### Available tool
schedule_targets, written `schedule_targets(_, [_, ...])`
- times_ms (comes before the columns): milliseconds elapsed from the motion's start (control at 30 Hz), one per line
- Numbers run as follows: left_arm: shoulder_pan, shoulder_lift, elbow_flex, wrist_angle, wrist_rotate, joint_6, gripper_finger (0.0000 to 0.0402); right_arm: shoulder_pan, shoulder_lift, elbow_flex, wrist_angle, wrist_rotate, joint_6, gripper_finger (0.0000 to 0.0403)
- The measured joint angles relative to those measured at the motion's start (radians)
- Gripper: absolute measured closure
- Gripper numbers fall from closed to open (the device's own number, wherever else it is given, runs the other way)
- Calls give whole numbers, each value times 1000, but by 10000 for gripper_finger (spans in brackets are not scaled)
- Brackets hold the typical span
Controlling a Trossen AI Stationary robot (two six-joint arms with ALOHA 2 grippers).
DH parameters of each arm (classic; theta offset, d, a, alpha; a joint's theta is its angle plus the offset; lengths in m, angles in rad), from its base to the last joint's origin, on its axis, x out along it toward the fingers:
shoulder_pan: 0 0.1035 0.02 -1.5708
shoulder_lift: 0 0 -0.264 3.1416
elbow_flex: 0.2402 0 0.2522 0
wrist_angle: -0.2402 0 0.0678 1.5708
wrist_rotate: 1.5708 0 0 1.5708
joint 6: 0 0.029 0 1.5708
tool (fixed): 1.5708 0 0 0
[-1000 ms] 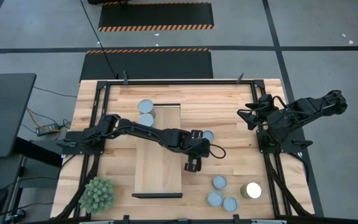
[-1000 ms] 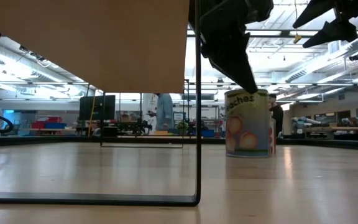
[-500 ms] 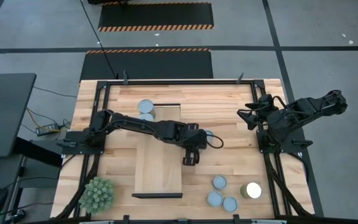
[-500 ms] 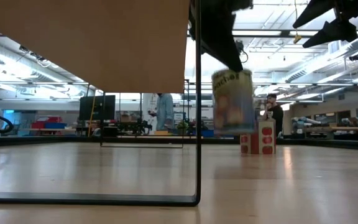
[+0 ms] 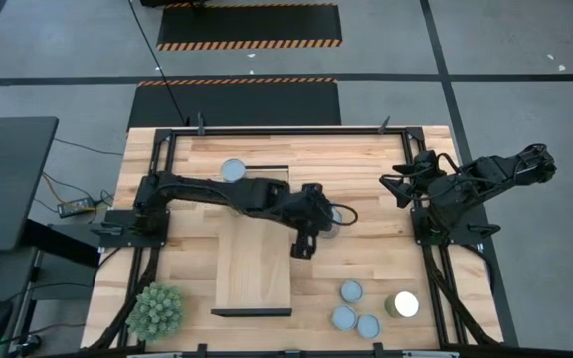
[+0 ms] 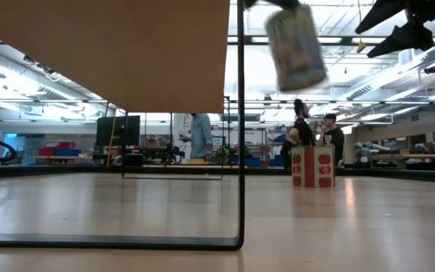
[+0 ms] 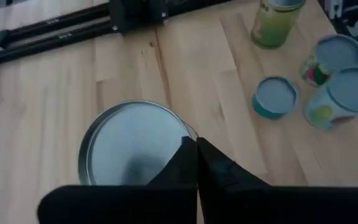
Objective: Pick and place cans onto a shelf
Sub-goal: Put the canned peaches on the shelf
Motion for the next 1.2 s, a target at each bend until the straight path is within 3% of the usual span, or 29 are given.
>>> schedule_targets(167, [-24,-33,82,-177,-8,35,401,0,0,0,4,-1,5,54])
schedule_targets(467, [-102,-143,83,-376,-43,7,401,0,0,0,13,-1,7,54])
schedule_targets(967, [-224,-234,83,-619,-94,-486,401,0,23,0,49,-2,12,54])
schedule_targets(1200, [-277,-233,83,-695,-210,-828,401,0,38,0,69,-26,28,54])
